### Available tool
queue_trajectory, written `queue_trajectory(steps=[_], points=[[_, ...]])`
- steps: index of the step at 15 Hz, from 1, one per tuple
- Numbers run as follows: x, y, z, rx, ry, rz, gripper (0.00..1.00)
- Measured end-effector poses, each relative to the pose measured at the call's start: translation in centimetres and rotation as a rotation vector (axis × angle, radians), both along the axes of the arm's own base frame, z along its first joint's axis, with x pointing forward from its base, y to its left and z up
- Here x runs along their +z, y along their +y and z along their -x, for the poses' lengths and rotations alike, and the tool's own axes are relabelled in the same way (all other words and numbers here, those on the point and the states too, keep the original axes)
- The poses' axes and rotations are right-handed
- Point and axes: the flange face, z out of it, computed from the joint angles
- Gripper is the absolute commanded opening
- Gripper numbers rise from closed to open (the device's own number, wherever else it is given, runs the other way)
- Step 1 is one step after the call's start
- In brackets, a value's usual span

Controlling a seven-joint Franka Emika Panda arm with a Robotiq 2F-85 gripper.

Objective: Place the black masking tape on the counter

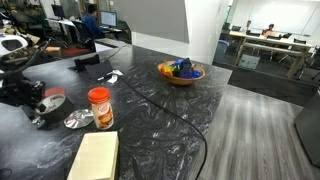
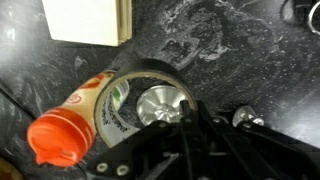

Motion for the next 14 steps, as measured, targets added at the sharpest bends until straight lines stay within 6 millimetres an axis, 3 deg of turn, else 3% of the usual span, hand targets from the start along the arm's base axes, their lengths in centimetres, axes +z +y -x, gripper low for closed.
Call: queue_trajectory(steps=[4,8,14], points=[[0.3,4.7,2.9,0.217,0.018,-0.005,0.02],[0.7,8.2,5.2,0.398,0.039,-0.021,0.02],[-0.5,13.2,7.8,0.633,0.119,-0.053,0.02]])
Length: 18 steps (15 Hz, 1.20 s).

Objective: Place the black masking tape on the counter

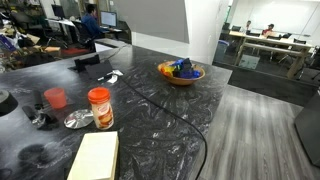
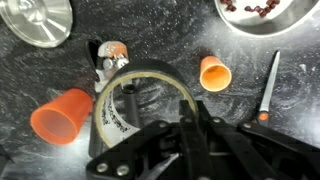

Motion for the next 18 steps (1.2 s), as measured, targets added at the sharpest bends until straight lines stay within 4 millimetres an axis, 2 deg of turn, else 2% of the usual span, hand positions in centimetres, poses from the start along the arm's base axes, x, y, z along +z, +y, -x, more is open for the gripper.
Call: queue_trajectory(steps=[3,6,13,16,18], points=[[0.1,2.4,1.2,0.114,0.042,-0.033,0.02],[-0.4,3.9,2.0,0.192,0.096,-0.048,0.02],[-3.9,5.1,1.6,0.261,0.210,-0.046,0.02],[-5.3,5.7,2.2,0.280,0.243,-0.026,0.02],[-5.6,6.2,2.6,0.291,0.258,-0.022,0.02]])
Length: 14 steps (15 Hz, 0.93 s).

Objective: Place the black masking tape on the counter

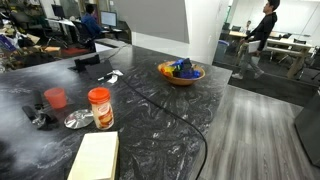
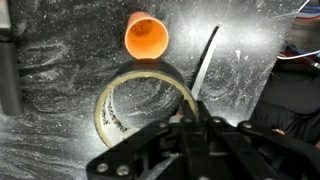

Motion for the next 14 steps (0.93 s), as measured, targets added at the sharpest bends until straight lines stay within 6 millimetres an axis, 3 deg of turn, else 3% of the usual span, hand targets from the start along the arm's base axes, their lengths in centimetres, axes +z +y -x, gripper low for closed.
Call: queue_trajectory(steps=[9,14], points=[[0.8,1.4,0.2,0.021,0.032,-0.013,0.02],[-0.1,1.6,1.4,0.062,0.129,-0.006,0.02]])
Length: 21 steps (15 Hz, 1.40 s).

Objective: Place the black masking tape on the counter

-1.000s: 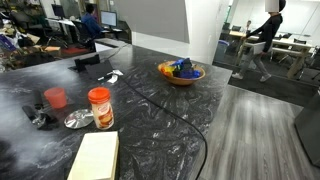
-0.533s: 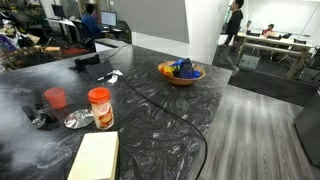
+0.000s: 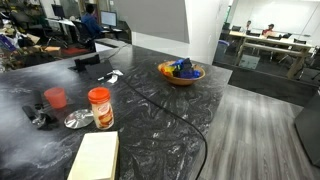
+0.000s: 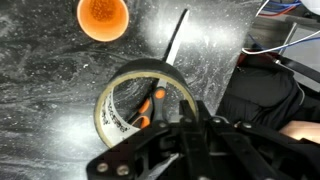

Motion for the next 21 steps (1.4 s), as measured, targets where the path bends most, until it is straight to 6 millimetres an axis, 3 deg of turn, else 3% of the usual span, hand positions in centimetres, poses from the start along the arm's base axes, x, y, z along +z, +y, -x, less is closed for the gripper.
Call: queue_trajectory(steps=[7,18,19,20,21], points=[[-2.2,-0.4,-0.3,0.012,0.083,0.042,0.02],[-4.5,-1.1,-6.2,-0.124,0.056,0.059,0.02],[-4.6,-1.0,-6.4,-0.135,0.036,0.065,0.03],[-4.6,-1.0,-6.6,-0.144,0.015,0.072,0.32],[-4.6,-0.9,-6.7,-0.152,-0.004,0.080,0.33]])
